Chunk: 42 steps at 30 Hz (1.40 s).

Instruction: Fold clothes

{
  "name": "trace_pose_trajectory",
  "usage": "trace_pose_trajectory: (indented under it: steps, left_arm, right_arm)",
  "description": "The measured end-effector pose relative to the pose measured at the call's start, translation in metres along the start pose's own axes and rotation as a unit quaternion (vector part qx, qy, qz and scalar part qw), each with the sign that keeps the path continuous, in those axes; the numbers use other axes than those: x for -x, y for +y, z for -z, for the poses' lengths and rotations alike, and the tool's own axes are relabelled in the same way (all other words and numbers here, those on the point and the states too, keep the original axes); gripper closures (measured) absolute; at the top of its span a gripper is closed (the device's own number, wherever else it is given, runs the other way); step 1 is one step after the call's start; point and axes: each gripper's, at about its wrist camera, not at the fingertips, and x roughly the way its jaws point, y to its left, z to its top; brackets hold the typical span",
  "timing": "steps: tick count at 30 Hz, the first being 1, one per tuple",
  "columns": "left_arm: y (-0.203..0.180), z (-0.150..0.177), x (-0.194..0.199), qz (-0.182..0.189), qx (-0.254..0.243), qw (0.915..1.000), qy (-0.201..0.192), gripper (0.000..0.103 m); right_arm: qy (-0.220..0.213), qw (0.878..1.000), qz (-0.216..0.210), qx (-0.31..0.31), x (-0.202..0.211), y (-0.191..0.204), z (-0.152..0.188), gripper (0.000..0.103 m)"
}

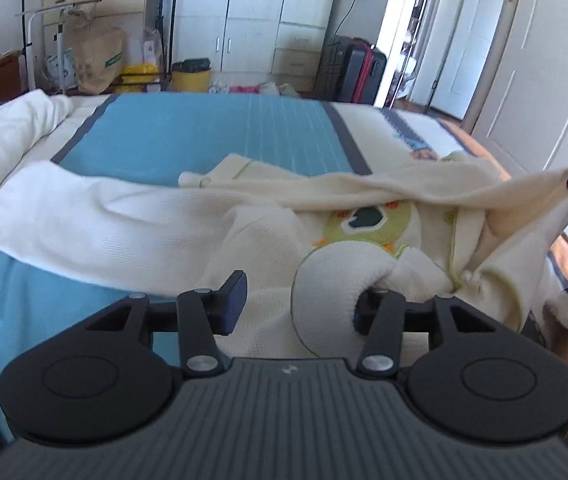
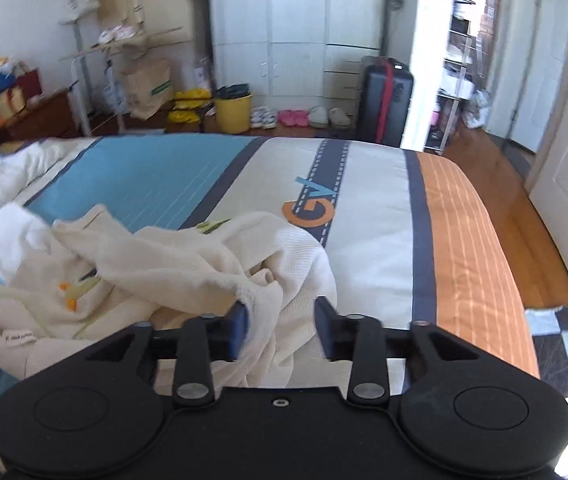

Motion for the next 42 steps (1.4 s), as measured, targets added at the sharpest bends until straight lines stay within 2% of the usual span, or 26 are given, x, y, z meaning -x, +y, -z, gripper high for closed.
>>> trace_pose_trajectory:
  steps: [3,6,7,9,11,13,15,17,18,21,22,23,24,25,27,29,30,31,33,35,40,42]
  left_arm:
    - [0.007,-0.008,0.01,0.039,0.031,0.9982,-0.031,0.046]
    - [0.022,-0.013,0.012,0.097,0.076,0.991,-0.052,0.046]
    - [0.024,-0.013,0.01,0.108,0.086,0.9889,-0.055,0.046]
    - [0.019,-0.012,0.002,0.102,0.073,0.9906,-0.055,0.044]
    - [0.012,-0.006,-0.009,0.088,0.055,0.9933,-0.05,0.04]
    - [0.011,0.002,-0.025,0.077,0.059,0.995,-0.023,0.038]
    - [0.012,0.008,-0.04,0.058,0.067,0.996,0.018,0.037]
    - [0.015,0.014,-0.056,0.026,0.07,0.9947,0.071,0.037]
    - [0.015,0.019,-0.06,0.003,0.068,0.9944,0.081,0.037]
    - [0.016,0.023,-0.054,-0.025,0.064,0.9943,0.082,0.037]
    - [0.015,0.021,-0.047,-0.025,0.06,0.9954,0.07,0.037]
    - [0.015,0.02,-0.039,-0.024,0.057,0.9964,0.058,0.037]
    - [0.015,0.018,-0.029,-0.024,0.053,0.9973,0.045,0.037]
    - [0.014,0.016,-0.022,-0.026,0.049,0.9978,0.035,0.037]
    - [0.014,0.013,-0.012,-0.037,0.042,0.9982,0.019,0.036]
    - [0.016,0.01,-0.005,-0.053,0.047,0.9975,-0.001,0.033]
    - [0.017,0.009,-0.004,-0.058,0.056,0.9967,-0.013,0.033]
    - [0.019,0.008,-0.003,-0.056,0.065,0.9961,-0.022,0.033]
    - [0.02,0.001,-0.004,-0.044,0.086,0.9947,-0.035,0.033]
    - [0.018,-0.007,-0.006,-0.027,0.091,0.9947,-0.039,0.033]
    - [-0.01,-0.038,-0.03,-0.017,0.049,0.998,-0.036,0.031]
    - [-0.016,-0.051,-0.044,0.001,0.051,0.9984,-0.025,0.027]
  right_arm:
    - [0.031,0.996,-0.07,0.047,0.009,0.008,-0.004,0.056]
    - [0.02,0.987,-0.155,0.043,0.016,0.009,-0.009,0.052]
    - [0.016,0.982,-0.184,0.038,0.018,0.009,-0.011,0.052]
    - [0.007,0.977,-0.213,0.029,0.01,0.014,-0.018,0.049]
    - [0.006,0.976,-0.214,0.045,-0.014,0.031,-0.028,0.047]
    - [0.017,0.976,-0.206,0.071,-0.045,0.054,-0.037,0.047]
    - [0.021,0.969,-0.207,0.134,-0.076,0.087,-0.042,0.046]
    - [0.025,0.958,-0.206,0.196,-0.108,0.119,-0.047,0.039]
    - [0.025,0.955,-0.189,0.226,-0.12,0.131,-0.047,0.033]
    - [0.024,0.94,-0.135,0.313,-0.155,0.168,-0.049,0.036]
    - [0.024,0.932,-0.118,0.341,-0.167,0.179,-0.05,0.048]
    - [0.036,0.94,-0.123,0.316,-0.172,0.174,-0.055,0.063]
    - [0.048,0.949,-0.138,0.279,-0.174,0.165,-0.062,0.092]
    - [0.052,0.96,-0.159,0.225,-0.168,0.148,-0.07,0.092]
    - [-0.002,0.975,-0.163,0.149,-0.137,0.116,-0.079,0.092]
    - [-0.095,0.974,-0.132,0.155,-0.085,0.091,-0.081,0.092]
    - [-0.127,0.972,-0.113,0.164,-0.061,0.081,-0.079,0.092]
    - [-0.14,0.972,-0.093,0.163,-0.042,0.069,-0.079,0.092]
    - [-0.137,0.978,-0.057,0.148,-0.015,0.041,-0.079,0.092]
    - [-0.116,0.985,-0.018,0.126,0.001,0.009,-0.074,0.092]
    - [-0.054,0.992,0.101,0.048,0.016,-0.078,-0.043,0.092]
    - [-0.02,0.993,0.114,-0.014,0.014,-0.115,-0.03,0.091]
